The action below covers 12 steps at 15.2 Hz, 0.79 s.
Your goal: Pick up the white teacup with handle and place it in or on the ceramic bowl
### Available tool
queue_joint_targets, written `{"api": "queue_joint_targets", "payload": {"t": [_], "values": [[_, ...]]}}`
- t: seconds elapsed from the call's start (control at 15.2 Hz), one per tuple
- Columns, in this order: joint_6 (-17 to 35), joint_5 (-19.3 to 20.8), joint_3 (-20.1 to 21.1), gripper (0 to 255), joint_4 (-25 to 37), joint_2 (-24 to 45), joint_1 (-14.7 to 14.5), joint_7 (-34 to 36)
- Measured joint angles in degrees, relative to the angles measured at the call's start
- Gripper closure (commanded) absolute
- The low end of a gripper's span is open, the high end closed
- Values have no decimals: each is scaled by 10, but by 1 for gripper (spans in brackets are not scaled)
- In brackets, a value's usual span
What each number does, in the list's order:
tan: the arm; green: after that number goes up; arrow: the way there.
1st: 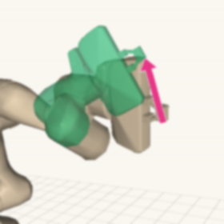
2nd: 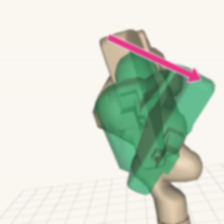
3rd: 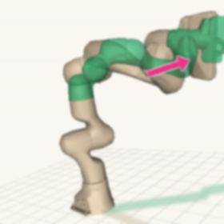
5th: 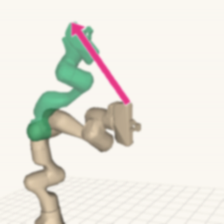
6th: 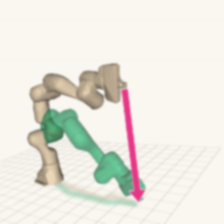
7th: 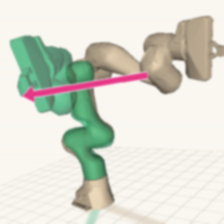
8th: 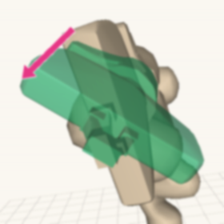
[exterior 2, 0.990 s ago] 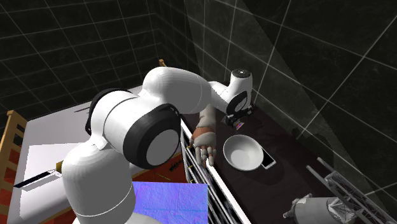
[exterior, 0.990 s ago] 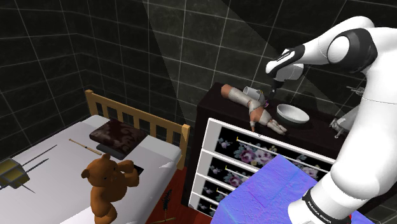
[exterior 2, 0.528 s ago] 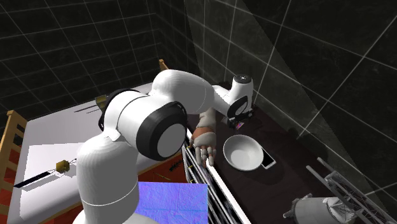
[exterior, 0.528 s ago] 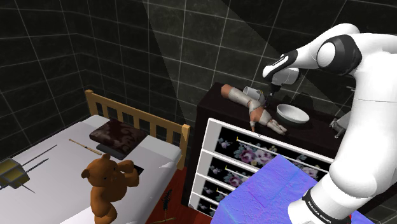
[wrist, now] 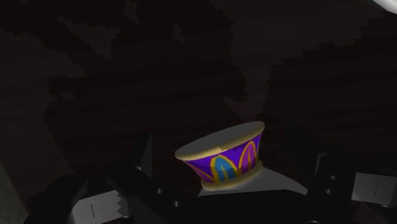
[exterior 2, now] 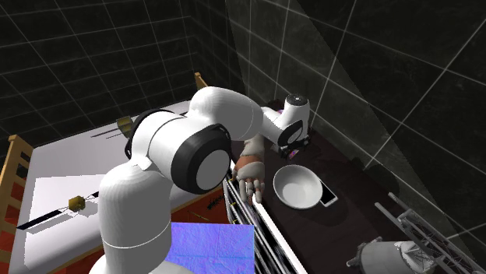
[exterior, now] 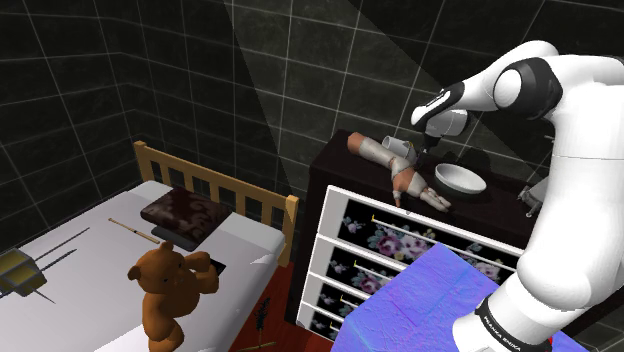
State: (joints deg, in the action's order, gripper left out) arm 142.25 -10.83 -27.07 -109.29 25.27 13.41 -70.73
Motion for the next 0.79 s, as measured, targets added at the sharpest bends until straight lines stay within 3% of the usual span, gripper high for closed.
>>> {"api": "queue_joint_targets", "payload": {"t": [0.07,0.79], "values": [[0,0,0,255,0,0,0,0],[-3,1,-1,255,2,-2,-1,1]]}}
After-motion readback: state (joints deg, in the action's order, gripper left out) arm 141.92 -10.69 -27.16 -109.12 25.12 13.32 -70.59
